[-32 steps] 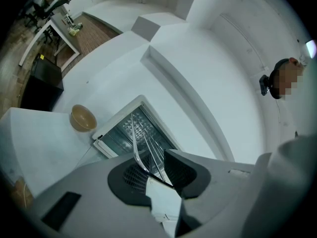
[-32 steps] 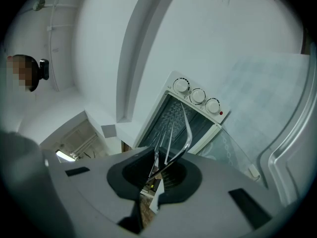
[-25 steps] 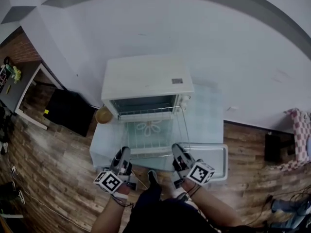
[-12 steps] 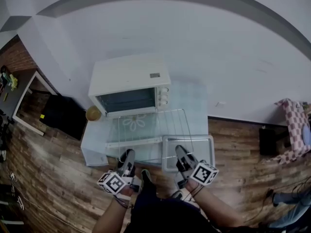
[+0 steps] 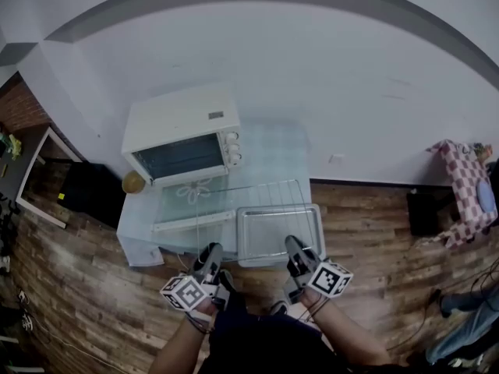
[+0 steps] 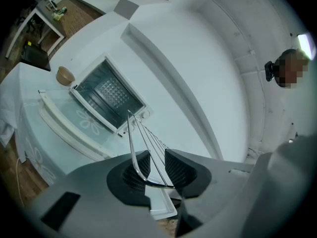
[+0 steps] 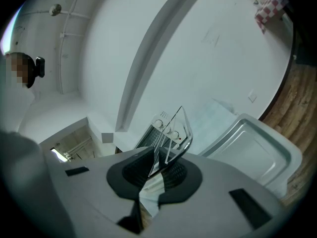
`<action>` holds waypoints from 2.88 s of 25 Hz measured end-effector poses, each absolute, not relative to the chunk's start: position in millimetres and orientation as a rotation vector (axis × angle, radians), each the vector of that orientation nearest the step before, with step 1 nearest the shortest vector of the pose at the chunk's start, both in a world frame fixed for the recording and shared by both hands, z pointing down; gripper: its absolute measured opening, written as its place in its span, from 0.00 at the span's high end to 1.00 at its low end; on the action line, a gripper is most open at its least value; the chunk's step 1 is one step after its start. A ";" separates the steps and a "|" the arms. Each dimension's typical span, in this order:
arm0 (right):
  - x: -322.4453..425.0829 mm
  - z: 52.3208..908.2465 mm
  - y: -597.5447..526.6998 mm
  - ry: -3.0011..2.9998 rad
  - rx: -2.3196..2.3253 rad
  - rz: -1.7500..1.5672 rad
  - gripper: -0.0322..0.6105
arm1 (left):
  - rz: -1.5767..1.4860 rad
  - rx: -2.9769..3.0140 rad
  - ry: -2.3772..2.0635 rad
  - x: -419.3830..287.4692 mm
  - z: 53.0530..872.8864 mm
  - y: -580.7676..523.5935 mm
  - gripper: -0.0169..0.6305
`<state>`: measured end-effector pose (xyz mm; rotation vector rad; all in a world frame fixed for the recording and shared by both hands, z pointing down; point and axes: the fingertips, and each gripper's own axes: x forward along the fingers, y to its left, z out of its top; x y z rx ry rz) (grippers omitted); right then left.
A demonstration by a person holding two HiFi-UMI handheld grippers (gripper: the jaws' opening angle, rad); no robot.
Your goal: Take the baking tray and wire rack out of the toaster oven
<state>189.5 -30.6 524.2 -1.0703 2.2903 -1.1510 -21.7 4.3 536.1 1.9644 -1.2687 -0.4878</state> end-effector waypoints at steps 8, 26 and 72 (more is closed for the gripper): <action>251.0 555.3 -0.1 2.251 -1.133 -1.183 0.89 | -0.389 1.957 -1.184 40.5 568.3 23.9 0.83; 297.3 649.6 19.2 2.154 -1.252 -1.383 0.89 | -0.229 1.818 -1.095 88.3 663.6 35.0 0.82; 303.6 734.8 6.5 1.855 -1.354 -1.923 0.42 | -0.099 1.366 -0.999 106.5 734.3 8.7 0.54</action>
